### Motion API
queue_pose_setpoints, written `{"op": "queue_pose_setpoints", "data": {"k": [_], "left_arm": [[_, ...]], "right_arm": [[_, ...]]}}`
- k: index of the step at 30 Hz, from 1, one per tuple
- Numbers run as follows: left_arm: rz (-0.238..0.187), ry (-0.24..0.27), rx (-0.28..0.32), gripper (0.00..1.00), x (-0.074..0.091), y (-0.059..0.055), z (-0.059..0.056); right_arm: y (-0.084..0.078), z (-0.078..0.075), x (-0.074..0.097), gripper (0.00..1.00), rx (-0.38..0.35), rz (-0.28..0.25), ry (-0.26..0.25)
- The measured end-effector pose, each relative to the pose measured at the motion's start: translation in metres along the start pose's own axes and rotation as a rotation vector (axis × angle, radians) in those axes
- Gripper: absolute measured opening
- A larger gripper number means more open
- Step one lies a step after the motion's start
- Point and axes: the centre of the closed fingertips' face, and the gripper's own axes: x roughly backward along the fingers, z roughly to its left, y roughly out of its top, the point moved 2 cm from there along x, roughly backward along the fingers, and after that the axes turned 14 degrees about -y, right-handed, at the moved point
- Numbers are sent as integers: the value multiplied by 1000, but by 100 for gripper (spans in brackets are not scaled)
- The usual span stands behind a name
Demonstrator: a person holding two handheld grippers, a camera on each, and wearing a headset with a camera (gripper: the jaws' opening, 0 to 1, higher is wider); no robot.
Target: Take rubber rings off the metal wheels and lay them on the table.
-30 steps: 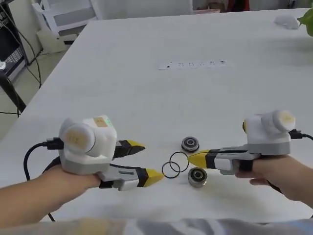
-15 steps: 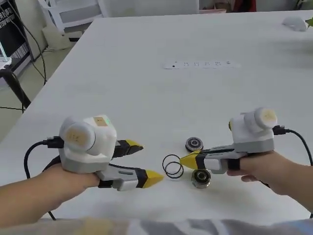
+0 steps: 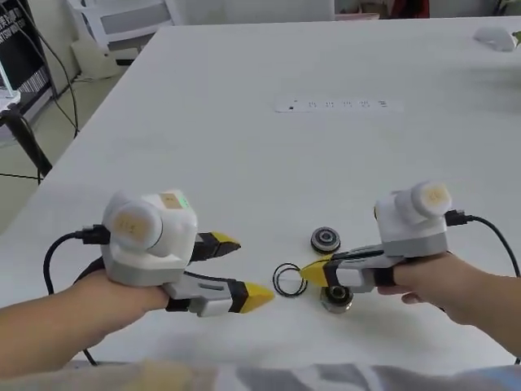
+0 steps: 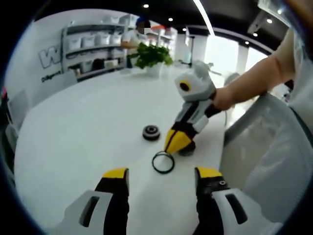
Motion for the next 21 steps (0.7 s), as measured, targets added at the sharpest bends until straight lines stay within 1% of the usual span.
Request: {"op": "queue_pose_setpoints", "data": {"k": [2, 5, 10, 14, 21], "left_arm": [[3, -2, 0, 55, 0, 0, 0], [7, -2, -4, 55, 0, 1, 2], [11, 0, -3, 55, 0, 1, 4], [9, 0, 2, 55, -2, 1, 6], [3, 0, -3, 55, -8, 6, 11]], "right_arm": [[0, 0, -1, 5, -1, 1, -3], [-2, 0, -1, 7, 10, 5, -4], [-2, -1, 1, 14, 16, -1, -6], [2, -3, 6, 17, 9, -24, -7], [12, -10, 17, 21, -19, -74, -18]]}}
